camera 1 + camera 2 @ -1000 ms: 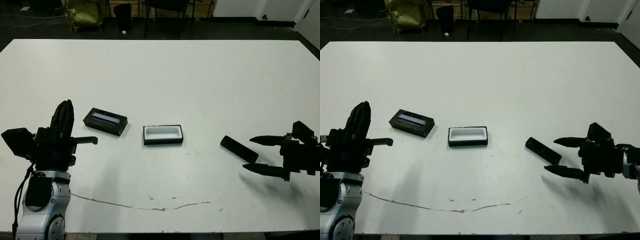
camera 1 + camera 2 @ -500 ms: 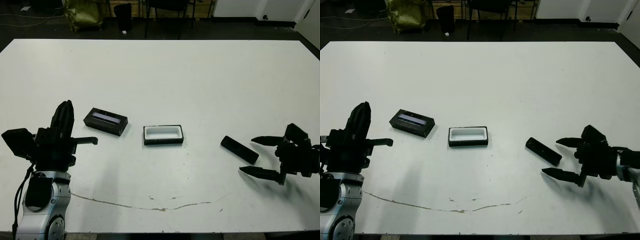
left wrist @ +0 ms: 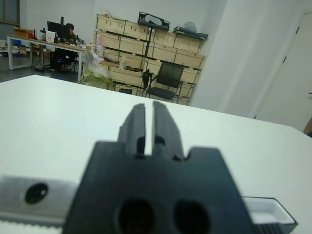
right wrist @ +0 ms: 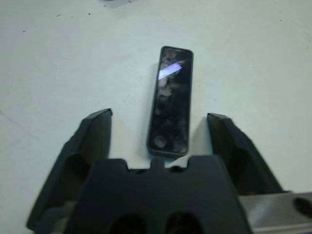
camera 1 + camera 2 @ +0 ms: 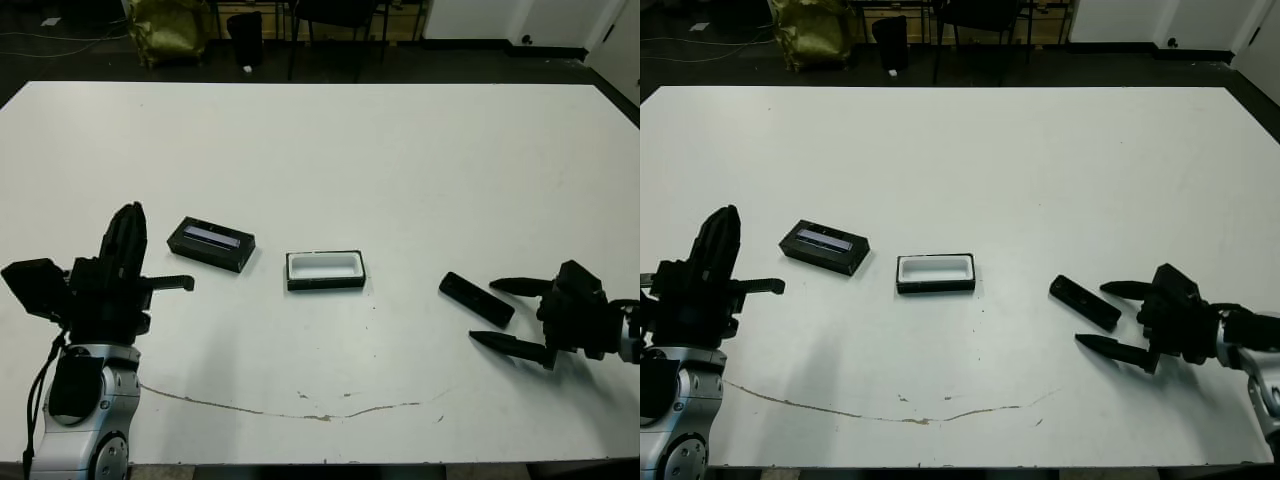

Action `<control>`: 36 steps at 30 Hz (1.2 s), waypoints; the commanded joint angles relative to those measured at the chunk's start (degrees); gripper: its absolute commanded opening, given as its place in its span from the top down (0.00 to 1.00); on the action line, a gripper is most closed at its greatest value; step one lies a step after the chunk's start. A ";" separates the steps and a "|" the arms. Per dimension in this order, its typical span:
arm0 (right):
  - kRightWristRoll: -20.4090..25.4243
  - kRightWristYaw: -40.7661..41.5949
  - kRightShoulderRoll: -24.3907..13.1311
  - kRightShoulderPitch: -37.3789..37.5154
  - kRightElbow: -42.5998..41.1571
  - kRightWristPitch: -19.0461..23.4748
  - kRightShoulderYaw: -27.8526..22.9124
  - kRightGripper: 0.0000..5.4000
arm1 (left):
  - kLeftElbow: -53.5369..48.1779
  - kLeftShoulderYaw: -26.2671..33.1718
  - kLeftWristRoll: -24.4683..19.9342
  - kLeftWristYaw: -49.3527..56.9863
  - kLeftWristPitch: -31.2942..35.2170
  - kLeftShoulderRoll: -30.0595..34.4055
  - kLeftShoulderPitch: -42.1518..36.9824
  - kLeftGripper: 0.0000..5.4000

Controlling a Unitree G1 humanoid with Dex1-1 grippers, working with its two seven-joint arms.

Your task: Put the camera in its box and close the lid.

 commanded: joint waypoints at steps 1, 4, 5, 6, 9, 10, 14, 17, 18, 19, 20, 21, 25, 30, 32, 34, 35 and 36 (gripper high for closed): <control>-5.13 -1.64 -0.15 2.84 1.27 3.02 3.48 0.38 | 0.46 0.30 -0.27 0.10 0.87 0.24 0.84 1.00; -2.30 3.42 -0.69 1.29 2.29 5.28 4.43 0.38 | 0.34 0.17 -0.22 0.14 0.90 0.21 0.92 1.00; -2.23 4.53 -1.06 0.96 1.88 5.27 4.82 0.38 | 0.37 0.16 -0.22 0.13 0.87 0.20 0.92 1.00; -2.47 4.88 -1.47 0.89 1.10 5.38 5.10 0.38 | 0.37 0.15 -0.25 0.11 0.85 0.20 0.91 1.00; -3.09 5.31 -3.22 1.06 -3.03 7.55 5.96 0.38 | 0.11 0.12 -0.07 0.22 1.07 0.33 0.91 1.00; -3.63 4.97 -4.21 1.11 -5.53 9.50 6.49 0.38 | 0.08 0.11 0.04 0.29 1.03 0.33 0.91 1.00; -2.63 5.00 -6.50 1.65 -12.65 14.94 6.76 0.38 | 0.28 0.10 -0.04 0.16 0.85 0.29 0.87 1.00; -3.19 5.02 -7.16 1.93 -13.58 14.24 6.66 0.38 | 0.15 -0.01 0.16 0.21 1.06 0.42 0.93 1.00; -3.31 4.90 -7.13 2.03 -13.35 13.84 6.59 0.38 | 0.07 -0.06 0.27 0.31 1.17 0.43 0.92 1.00; -2.97 5.07 -6.92 2.08 -12.88 13.53 6.40 0.38 | -0.06 -0.11 0.29 0.44 1.40 0.42 0.88 1.00; -2.74 5.15 -6.76 2.11 -12.52 13.36 6.27 0.38 | -0.16 -0.14 0.30 0.52 1.56 0.42 0.84 1.00; -2.40 5.18 -6.60 2.21 -12.33 13.50 6.08 0.38 | -0.08 -0.09 0.12 0.45 1.56 0.42 0.75 1.00; -0.14 7.33 -5.33 1.58 -9.61 12.32 5.56 0.38 | 0.28 -0.03 0.28 0.16 0.99 0.56 0.59 1.00; -0.26 5.68 -5.68 1.80 -10.92 14.21 5.39 0.51 | 0.31 0.07 0.00 0.12 1.16 0.58 0.47 1.00; 0.71 5.89 -4.89 1.92 -9.87 13.82 4.88 0.60 | 0.35 0.10 -0.07 0.01 1.11 0.65 0.45 1.00; 0.66 4.81 -4.23 2.29 -9.04 13.25 4.38 0.68 | 0.34 0.13 -0.03 -0.01 1.07 0.71 0.45 1.00; 1.48 4.79 -3.22 2.47 -7.42 12.38 3.67 0.73 | 0.27 0.14 -0.01 0.01 1.11 0.72 0.46 1.00; 2.09 4.96 -2.26 2.55 -5.77 11.29 3.09 0.77 | 0.17 0.15 -0.04 0.07 1.23 0.70 0.48 1.00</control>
